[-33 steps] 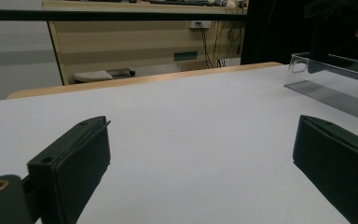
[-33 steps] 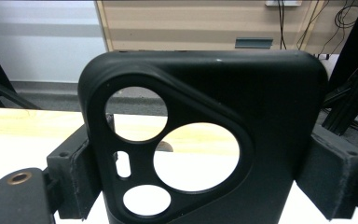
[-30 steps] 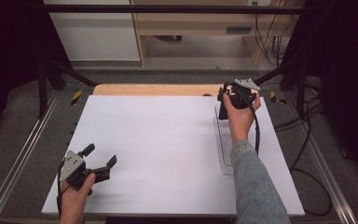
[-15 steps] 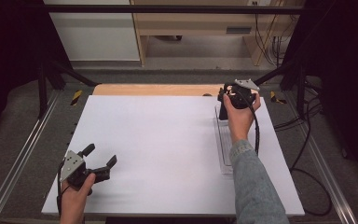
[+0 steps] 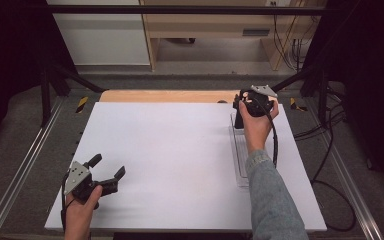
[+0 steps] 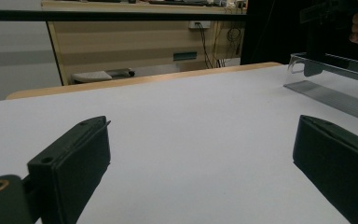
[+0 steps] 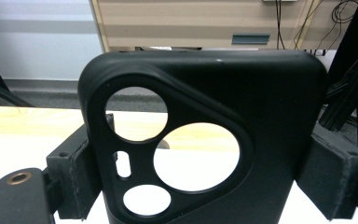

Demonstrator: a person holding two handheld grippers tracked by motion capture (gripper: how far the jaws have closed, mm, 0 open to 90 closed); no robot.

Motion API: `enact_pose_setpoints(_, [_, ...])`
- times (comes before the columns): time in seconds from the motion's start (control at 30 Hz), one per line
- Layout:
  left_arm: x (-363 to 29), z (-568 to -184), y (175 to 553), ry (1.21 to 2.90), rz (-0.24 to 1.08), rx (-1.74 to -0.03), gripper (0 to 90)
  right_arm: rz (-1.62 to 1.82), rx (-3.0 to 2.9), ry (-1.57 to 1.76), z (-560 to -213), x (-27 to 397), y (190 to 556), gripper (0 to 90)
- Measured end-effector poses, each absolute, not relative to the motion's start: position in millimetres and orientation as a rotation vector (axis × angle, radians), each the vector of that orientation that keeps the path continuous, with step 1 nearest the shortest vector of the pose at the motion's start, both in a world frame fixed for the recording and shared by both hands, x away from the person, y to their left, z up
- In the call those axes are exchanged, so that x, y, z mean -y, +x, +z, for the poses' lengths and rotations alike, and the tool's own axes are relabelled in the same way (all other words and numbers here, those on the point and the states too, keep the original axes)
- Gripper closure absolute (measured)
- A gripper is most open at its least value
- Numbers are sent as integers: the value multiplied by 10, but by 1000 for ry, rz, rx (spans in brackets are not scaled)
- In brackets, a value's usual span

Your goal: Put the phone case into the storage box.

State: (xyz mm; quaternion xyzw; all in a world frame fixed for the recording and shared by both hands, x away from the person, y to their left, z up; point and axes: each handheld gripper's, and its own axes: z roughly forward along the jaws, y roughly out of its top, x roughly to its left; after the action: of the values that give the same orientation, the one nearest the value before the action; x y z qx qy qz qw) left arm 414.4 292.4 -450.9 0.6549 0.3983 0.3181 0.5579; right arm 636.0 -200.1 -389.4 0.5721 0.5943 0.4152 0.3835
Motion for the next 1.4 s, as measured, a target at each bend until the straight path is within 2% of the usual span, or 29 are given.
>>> enact_pose_setpoints(1.4, [-2910, -4511, 4145, 1547, 749, -933, 40, 1060, -1532, 1461, -3970, 1978, 6392, 134])
